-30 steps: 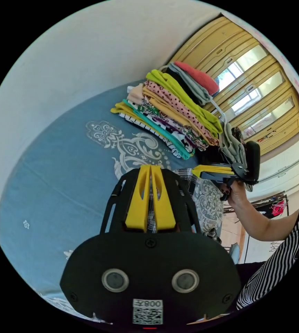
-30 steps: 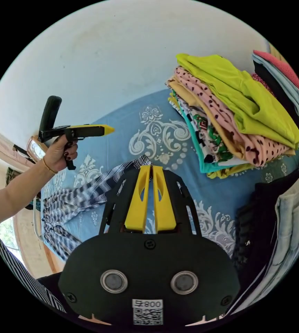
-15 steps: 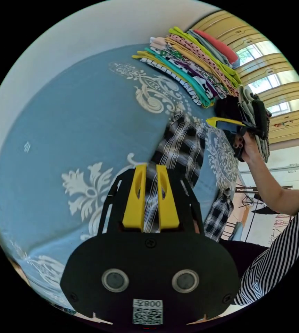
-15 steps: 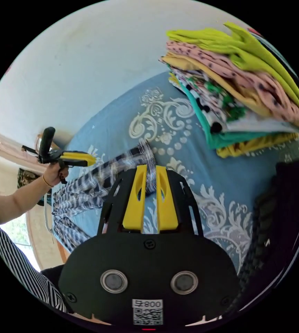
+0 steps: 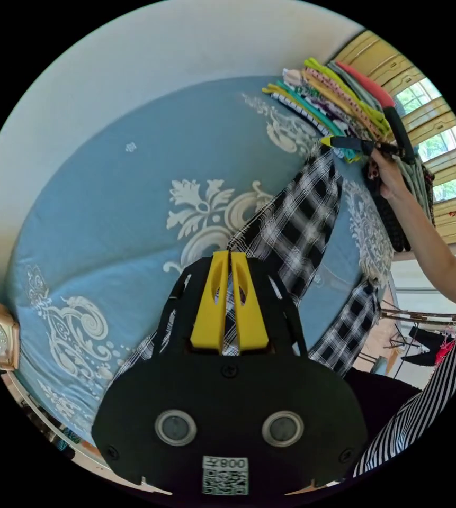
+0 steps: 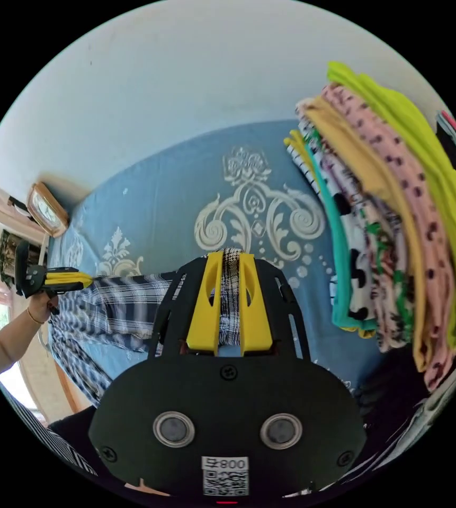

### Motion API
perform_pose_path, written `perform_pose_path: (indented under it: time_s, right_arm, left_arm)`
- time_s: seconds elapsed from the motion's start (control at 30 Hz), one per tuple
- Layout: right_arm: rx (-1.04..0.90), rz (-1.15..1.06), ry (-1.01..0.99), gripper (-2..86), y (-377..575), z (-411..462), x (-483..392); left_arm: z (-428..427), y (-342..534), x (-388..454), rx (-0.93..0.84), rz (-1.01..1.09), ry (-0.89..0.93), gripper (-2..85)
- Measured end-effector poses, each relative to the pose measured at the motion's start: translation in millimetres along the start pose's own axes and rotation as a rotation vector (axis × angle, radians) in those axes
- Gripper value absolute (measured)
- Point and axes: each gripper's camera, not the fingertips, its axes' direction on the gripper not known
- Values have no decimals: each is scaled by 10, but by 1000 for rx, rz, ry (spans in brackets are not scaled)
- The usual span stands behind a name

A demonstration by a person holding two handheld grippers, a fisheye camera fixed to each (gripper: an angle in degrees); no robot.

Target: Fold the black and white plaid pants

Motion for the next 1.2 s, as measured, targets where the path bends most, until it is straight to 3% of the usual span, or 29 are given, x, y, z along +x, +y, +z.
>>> perform_pose_path:
  time_s: [0.1,0.3,0.4,0.53,0.77,0.97,1.2]
  right_arm:
    - [15,11,-51,65,-84,-80,96]
    - [-144,14,108,62,75,127,91]
    - [-131,18,77,58,440,-59,92]
    - [-179,40,32,34,1226,-282,-5]
    - [-353,404,-120,26,3016,-579,-32]
    - [-296,560,-186,52,3713,-737,-110]
    - [-237,612,-157,87,4023,-684,-87]
  left_arm:
    - [-59,-6,-108,71,-1,-21,25]
    - [133,192,-455,114,-161,38,39]
    - [154,410,-416,177,-153,162,42]
    - [586,548,13,61,-15,392,47]
    - [1285,286,1120,-114,450,588,70]
    - [1703,79,1713,-180,794,537,87]
    - [2112,184,1902,-250,964,405,75]
